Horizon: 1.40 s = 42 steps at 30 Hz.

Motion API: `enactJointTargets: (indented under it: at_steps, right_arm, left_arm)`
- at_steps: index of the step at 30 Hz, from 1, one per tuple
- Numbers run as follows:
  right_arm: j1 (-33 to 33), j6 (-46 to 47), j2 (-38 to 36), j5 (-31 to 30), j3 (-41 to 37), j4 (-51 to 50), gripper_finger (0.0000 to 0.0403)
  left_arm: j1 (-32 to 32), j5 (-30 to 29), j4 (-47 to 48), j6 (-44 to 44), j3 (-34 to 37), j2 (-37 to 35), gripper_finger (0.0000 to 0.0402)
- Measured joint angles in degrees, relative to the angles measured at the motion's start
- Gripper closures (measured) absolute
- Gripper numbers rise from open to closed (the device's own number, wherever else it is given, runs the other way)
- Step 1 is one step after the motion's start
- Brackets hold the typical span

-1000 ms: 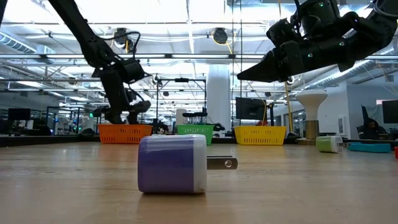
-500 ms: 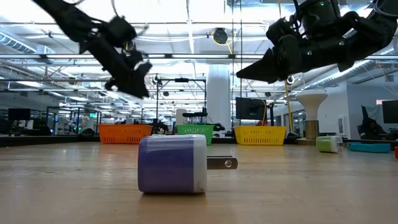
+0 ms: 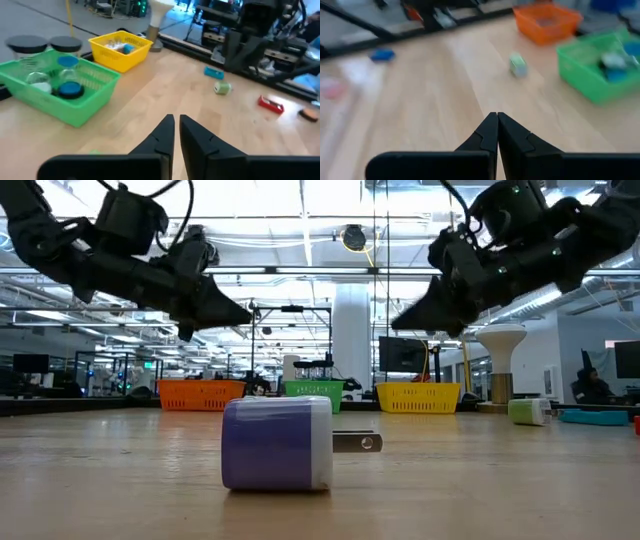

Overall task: Pick & Place Office items
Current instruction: Put the right purple charger adapter into the yellow bin

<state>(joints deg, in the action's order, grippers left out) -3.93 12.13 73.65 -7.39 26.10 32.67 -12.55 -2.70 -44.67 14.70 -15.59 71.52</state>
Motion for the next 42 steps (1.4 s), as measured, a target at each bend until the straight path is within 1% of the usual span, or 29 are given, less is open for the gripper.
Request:
enactJointTargets:
  at_steps: [3,5,9,14,17,20,22,24,26,29,32,35,37,39,42]
  right_arm:
    - [2.97,3.76,-1.18,-5.77,4.21,-15.72,0.0402]
    - [5.36,7.30,-1.27,-8.81,8.19,-27.44,0.0402]
    - [10.29,17.41,-1.25,-12.11,15.64,-48.02,0.0401]
    - [16.05,33.61,-1.23,-13.54,22.08,-67.31,0.0401]
    - [19.69,44.43,-1.23,-13.53,24.30,-76.72,0.0401]
    - [23.32,57.77,-1.23,-11.89,24.86,-83.90,0.0398]
    - [25.63,66.70,-1.23,-9.93,24.84,-88.13,0.0387]
    - [27.77,73.48,-0.93,-8.88,24.21,-90.26,0.0370]
    - [29.54,77.55,-0.86,-8.88,23.29,-90.50,0.0347]
    - [30.73,81.40,-0.86,-8.99,22.18,-89.92,0.0310]
    - [31.05,83.14,-0.86,-9.15,20.67,-89.80,0.0273]
    - [30.72,84.30,-0.86,-11.67,18.27,-88.55,0.0241]
    - [30.18,84.21,-0.86,-12.15,16.28,-85.60,0.0224]
    - [29.91,81.93,-0.86,-11.00,14.86,-82.77,0.0209]
    - [29.82,75.26,-0.86,-6.91,14.55,-79.15,0.0190]
  left_arm:
    - [3.15,-2.68,-1.94,-1.48,0.17,0.17,0.0370]
    - [4.60,-3.17,-3.06,-2.42,0.07,0.09,0.0369]
    - [6.32,-3.24,-2.96,-2.99,0.09,0.14,0.0369]
    - [6.72,-3.32,-2.99,-3.02,0.09,0.13,0.0369]
    - [6.70,-3.33,-2.47,-4.07,0.09,0.13,0.0369]
    - [6.70,-3.32,-2.56,-4.08,0.09,0.13,0.0369]
    - [6.70,-3.32,-2.60,-4.08,0.09,0.13,0.0369]
    - [6.70,-3.32,-2.60,-4.08,0.09,0.13,0.0369]
    - [6.70,-3.32,-2.61,-4.08,0.09,0.13,0.0369]
    - [6.70,-3.32,-2.62,-4.08,0.09,0.13,0.0369]
    - [6.70,-3.32,-2.62,-4.06,0.09,0.13,0.0369]
    - [6.70,-3.32,-2.62,-4.06,0.09,0.13,0.0369]
    - [6.70,-3.31,-2.62,-4.04,0.09,0.13,0.0369]
    - [6.70,-3.30,-2.66,-4.04,0.09,0.13,0.0369]
    - [6.70,-3.30,-2.66,-4.03,0.09,0.13,0.0369]
